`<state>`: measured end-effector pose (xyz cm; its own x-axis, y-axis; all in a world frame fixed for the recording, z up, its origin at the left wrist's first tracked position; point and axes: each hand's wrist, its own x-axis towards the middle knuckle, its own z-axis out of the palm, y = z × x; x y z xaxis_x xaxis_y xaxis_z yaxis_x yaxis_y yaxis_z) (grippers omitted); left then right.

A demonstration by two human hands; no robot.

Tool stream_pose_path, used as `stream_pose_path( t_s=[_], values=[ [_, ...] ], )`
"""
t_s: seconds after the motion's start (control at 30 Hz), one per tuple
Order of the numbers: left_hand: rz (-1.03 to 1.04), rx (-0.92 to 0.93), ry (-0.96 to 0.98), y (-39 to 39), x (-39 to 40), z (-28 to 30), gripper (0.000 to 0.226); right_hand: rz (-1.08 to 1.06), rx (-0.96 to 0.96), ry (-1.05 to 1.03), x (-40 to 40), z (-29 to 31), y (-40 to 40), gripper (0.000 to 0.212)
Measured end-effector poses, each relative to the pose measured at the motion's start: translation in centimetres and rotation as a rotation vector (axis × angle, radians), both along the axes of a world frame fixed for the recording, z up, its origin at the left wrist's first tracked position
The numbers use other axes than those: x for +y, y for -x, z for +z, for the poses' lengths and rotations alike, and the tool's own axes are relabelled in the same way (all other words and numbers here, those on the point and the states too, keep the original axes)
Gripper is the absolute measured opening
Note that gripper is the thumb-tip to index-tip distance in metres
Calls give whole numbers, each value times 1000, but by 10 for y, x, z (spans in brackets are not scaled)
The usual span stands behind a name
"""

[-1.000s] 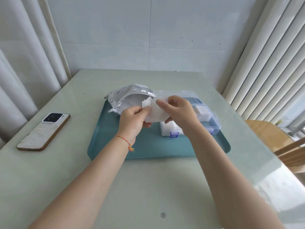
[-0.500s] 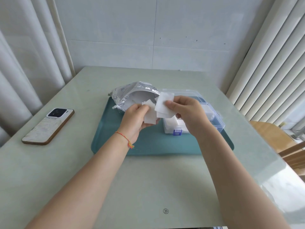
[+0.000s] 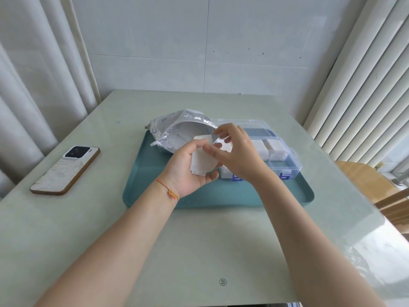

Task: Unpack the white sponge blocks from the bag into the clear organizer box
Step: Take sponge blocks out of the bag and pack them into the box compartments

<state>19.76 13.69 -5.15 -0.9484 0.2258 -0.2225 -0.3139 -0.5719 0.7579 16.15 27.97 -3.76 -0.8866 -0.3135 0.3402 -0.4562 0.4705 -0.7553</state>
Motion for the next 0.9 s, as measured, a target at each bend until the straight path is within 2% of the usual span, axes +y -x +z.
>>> stream_pose_path(
  t_s=[0.07,0.13,0.2,0.27,0.33,0.47,0.6,0.77,0.9],
  values=[
    [-5,0,-44,1,-2,1,30,124,-11,-63,3,3,-3,62],
    [-19,-5,-106,0,-4,3,31,182,20,-230,5,3,-6,88],
    [-46,18,-72,0,-6,4,29,192,62,-347,2,4,-10,109],
    [-91,55,1,-2,-6,4,28,212,93,-361,-1,5,-13,122],
    [-121,71,29,-1,-5,3,29,212,147,-402,-2,7,-14,122],
    [-126,31,6,-1,-6,2,25,178,152,-502,-2,8,-14,105],
    [-105,-11,-49,1,-4,-2,35,145,158,-403,-1,5,-13,88],
    [-116,-13,-96,-1,-1,1,31,179,146,-439,3,7,-13,102],
    [-112,-5,-138,0,-2,2,43,187,141,-525,3,5,-13,114]
  ],
)
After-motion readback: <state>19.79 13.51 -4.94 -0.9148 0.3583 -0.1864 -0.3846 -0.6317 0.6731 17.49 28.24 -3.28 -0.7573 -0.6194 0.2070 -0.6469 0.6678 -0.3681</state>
